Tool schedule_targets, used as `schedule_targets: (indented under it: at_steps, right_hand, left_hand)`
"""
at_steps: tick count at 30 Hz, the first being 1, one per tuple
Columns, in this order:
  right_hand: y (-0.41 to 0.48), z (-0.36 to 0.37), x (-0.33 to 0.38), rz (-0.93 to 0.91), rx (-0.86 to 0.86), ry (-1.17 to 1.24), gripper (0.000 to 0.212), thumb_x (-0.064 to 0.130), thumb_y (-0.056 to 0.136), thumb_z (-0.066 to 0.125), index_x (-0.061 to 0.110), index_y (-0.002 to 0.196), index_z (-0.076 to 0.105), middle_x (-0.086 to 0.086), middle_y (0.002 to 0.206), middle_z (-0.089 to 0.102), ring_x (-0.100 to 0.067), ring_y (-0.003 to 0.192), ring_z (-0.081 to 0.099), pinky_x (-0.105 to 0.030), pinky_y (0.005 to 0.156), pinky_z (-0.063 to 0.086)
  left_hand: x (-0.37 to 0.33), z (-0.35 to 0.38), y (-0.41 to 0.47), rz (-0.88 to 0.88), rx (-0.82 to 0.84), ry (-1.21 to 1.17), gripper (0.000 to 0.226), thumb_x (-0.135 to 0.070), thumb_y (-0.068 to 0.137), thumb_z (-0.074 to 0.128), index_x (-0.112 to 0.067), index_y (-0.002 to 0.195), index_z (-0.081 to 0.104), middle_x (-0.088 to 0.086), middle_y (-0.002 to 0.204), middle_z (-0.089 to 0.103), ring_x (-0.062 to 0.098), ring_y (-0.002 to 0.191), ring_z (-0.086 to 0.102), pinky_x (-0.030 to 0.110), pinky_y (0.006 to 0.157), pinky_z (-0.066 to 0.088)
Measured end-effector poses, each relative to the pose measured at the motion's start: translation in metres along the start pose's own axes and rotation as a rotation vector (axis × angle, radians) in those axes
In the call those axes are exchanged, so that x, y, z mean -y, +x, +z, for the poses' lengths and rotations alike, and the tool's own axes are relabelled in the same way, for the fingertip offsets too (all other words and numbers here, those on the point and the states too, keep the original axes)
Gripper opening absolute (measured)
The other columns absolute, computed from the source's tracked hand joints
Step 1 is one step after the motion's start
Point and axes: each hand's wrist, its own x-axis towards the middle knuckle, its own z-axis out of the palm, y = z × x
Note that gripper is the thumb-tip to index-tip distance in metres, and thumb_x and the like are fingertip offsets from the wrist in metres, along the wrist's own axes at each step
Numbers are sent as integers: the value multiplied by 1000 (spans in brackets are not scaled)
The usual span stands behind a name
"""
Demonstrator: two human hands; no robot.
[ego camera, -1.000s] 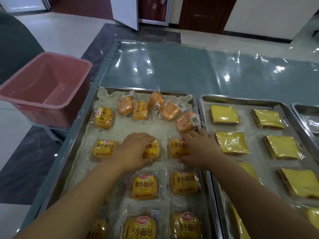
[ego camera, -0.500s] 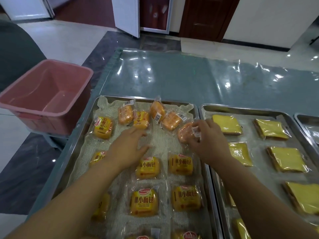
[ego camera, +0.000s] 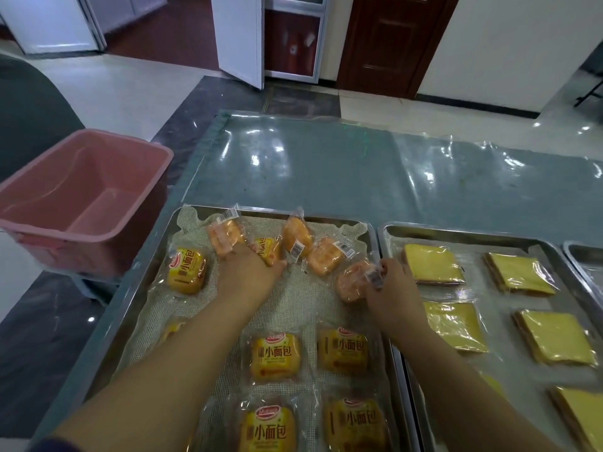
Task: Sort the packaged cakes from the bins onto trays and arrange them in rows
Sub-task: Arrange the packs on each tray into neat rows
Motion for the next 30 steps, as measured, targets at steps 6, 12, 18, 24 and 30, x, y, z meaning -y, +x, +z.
schedule_targets:
  at_steps: [6,12,18,24,30]
  right_hand:
    - [-12,-8,9,-95,-99,174,55,27,80,74,18,127,48,9,111,51,-14,105,52,-38,87,51]
    - [-20,-5,16,-278,-219,119,43,27,81,74,15,118,54,0,113,56,-18,102,54,-35,82,51]
    - [-25,0,20,-355,303,75,65,16,78,76,28,134,44,11,119,48,-10,104,55,-27,81,53]
    - [-23,-6,15,-233,350,159,58,19,80,74,31,130,48,12,117,51,-14,111,53,-38,87,54]
    - [-18,0,17,-181,366,-76,54,39,85,66,31,133,42,5,128,53,-18,112,55,-43,92,51]
  left_hand:
    - [17,-7,-8,57,13,-45,78,-63,67,70,-15,123,44,3,113,57,27,105,55,44,87,52]
    - [43,-25,-19,356,214,49,58,-46,63,78,-34,114,54,-9,115,53,18,113,47,38,98,40]
    - [47,-31,-23,469,234,237,75,-33,79,72,-24,143,36,-4,145,31,21,133,27,36,112,23]
    - [45,-33,-29,407,312,206,64,-51,91,47,-27,147,28,-5,150,29,20,134,25,37,110,25]
    - [42,-31,-31,377,270,225,56,-49,94,44,-31,145,32,-4,149,29,23,134,26,39,109,26]
